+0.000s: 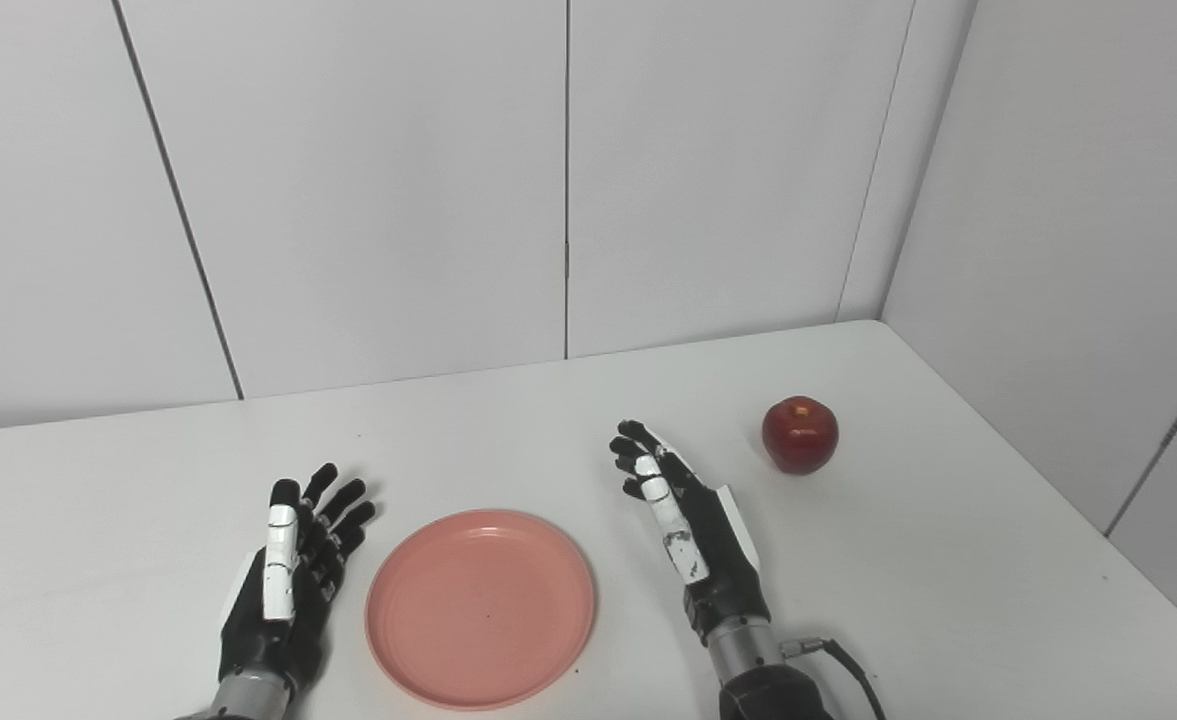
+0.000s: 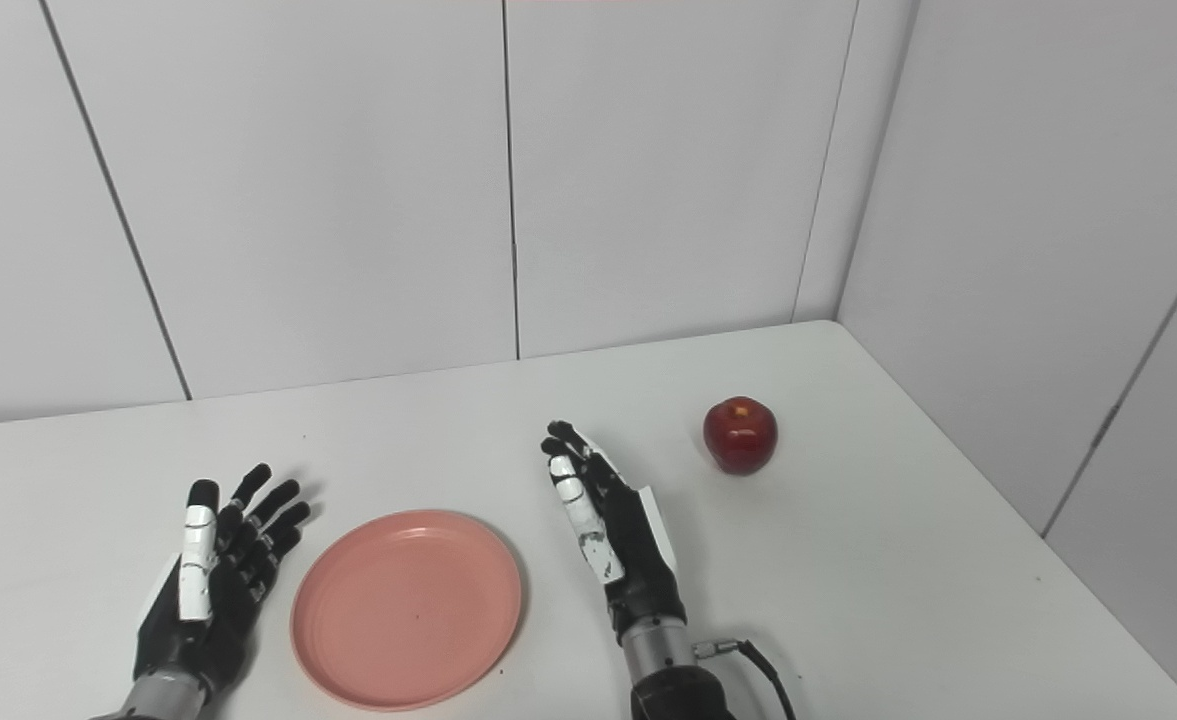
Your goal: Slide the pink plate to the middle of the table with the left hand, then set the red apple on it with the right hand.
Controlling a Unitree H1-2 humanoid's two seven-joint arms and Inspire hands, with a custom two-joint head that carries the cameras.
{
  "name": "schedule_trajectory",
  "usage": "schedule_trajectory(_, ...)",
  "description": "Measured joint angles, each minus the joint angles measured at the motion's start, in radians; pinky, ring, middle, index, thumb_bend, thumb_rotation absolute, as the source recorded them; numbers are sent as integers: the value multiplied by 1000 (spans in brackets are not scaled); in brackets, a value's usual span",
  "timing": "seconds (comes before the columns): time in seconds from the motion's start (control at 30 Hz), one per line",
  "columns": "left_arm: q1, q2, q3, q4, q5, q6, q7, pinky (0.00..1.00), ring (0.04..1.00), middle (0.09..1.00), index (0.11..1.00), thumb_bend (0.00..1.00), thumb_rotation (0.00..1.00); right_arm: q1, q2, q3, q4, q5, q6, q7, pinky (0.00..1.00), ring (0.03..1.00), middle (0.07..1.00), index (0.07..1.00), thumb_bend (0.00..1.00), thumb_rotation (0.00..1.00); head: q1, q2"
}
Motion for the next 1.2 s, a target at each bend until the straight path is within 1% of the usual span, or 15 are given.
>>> schedule_trajectory(0.07,0,0,0,0,0,0,0,973,889,895,916,650,1000,-31,-22,-15,0,-27,-2,-14,779,847,838,845,803,887,0,0)
schedule_trajectory(0.13,0,0,1,0,0,0,0,979,889,895,916,650,1000,-59,-48,-26,0,-53,-11,-24,767,847,840,846,780,885,-5,-3)
schedule_trajectory(0.2,0,0,1,2,0,0,0,987,892,897,919,649,1000,-75,-75,-26,0,-93,-37,-34,758,846,842,848,766,932,-6,-5)
schedule_trajectory(0.27,-1,0,2,5,0,-1,0,979,884,891,910,658,1000,-87,-97,-26,0,-130,-40,-40,751,842,843,851,758,964,-5,-8)
schedule_trajectory(0.37,-2,-3,2,5,0,-2,0,973,885,894,910,652,1000,-110,-136,-32,3,-188,-41,-45,756,830,850,854,726,991,-2,-11)
schedule_trajectory(0.47,-2,-4,2,5,0,-2,0,957,882,891,908,650,999,-145,-186,-33,12,-253,-45,-61,778,827,846,858,732,1000,1,-11)
schedule_trajectory(0.5,-2,-5,2,5,0,-2,0,963,882,891,911,643,999,-157,-202,-32,15,-287,-46,-67,773,826,846,855,770,957,2,-11)
schedule_trajectory(0.57,-2,-6,2,5,0,-2,0,968,882,891,913,639,999,-178,-233,-31,16,-332,-46,-75,769,826,846,853,793,930,2,-12)
schedule_trajectory(0.6,-2,-6,1,5,0,-2,0,962,879,888,912,637,996,-187,-250,-30,16,-358,-46,-75,737,816,845,846,859,883,2,-14)
schedule_trajectory(0.73,-2,-8,1,6,0,-2,0,945,878,887,912,634,988,-221,-311,-16,29,-471,-43,-75,681,803,839,825,953,795,3,-15)
schedule_trajectory(0.83,-2,-10,2,5,0,-2,0,932,880,890,919,632,990,-243,-365,2,67,-576,-37,-74,700,811,831,818,962,744,5,-15)
schedule_trajectory(0.93,-2,-10,2,4,0,-2,0,929,882,893,924,630,992,-251,-411,16,112,-647,-33,-71,709,806,820,811,978,713,5,-15)
schedule_trajectory(0.97,-2,-10,2,4,0,-2,0,936,882,895,930,626,999,-252,-424,22,126,-672,-31,-67,704,793,808,800,979,675,6,-15)
schedule_trajectory(1.07,-2,-10,1,4,0,-2,0,938,878,894,931,625,1000,-259,-456,40,170,-729,-25,-50,708,784,799,791,980,631,6,-14)
schedule_trajectory(1.2,-2,-10,1,4,0,-2,0,935,879,894,930,621,1000,-279,-492,58,217,-783,-17,-21,729,778,786,777,958,630,6,-14)
